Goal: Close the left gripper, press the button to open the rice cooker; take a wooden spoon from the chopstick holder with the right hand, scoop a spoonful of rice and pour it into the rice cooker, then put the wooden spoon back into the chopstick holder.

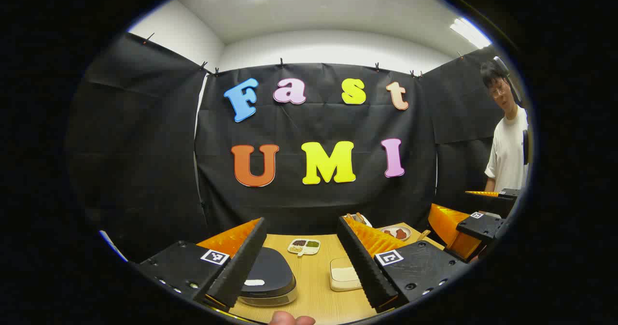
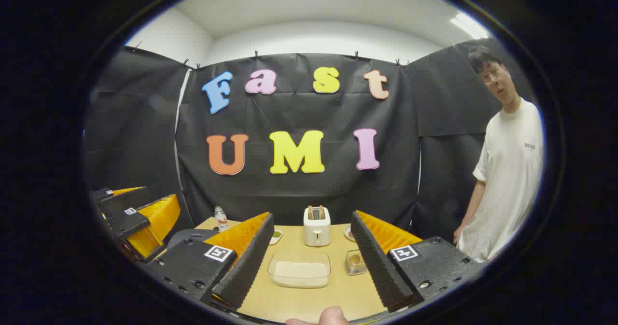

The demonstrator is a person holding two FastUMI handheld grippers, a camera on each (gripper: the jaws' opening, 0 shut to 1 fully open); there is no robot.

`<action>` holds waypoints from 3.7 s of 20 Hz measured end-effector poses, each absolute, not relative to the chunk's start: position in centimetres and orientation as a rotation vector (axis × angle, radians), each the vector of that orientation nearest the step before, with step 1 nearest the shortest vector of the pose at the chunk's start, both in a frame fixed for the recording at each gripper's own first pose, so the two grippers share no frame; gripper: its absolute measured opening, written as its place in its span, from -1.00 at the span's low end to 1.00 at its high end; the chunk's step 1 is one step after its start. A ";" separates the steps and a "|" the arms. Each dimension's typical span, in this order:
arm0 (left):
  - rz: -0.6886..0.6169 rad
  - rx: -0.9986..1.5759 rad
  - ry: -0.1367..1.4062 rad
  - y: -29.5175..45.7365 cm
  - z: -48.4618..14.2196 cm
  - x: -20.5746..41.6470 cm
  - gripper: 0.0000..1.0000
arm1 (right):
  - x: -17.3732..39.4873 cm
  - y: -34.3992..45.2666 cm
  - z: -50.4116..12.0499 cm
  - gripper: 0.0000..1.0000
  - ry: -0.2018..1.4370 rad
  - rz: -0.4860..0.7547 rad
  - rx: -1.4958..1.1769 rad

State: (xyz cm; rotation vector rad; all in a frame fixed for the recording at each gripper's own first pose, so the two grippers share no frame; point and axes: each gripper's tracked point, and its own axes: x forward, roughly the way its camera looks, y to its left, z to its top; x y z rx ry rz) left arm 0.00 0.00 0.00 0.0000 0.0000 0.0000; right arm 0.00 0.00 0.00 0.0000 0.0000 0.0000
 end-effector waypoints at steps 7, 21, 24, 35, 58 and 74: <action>0.014 0.003 0.004 0.2 0.1 0.1 0.89 | 0.6 -0.2 -0.4 1.00 0.007 0.004 0.011; 0.072 0.008 0.037 1.4 -0.3 1.4 0.89 | 1.9 -1.2 -1.0 1.00 0.020 0.010 0.042; 0.068 0.012 0.041 1.2 -0.3 1.4 0.89 | 2.2 -1.1 -1.4 1.00 0.022 0.019 0.047; 0.085 0.002 0.084 4.2 -0.9 5.5 0.91 | 3.5 -3.6 -1.6 1.00 0.004 0.000 0.080; 0.102 -0.227 0.700 10.5 -18.4 7.5 -1.00 | 5.5 -6.6 -7.4 1.00 0.125 0.015 0.092; 0.105 -0.346 0.898 10.7 -25.1 5.6 -1.00 | 6.1 -7.5 -10.2 1.00 0.182 0.002 0.084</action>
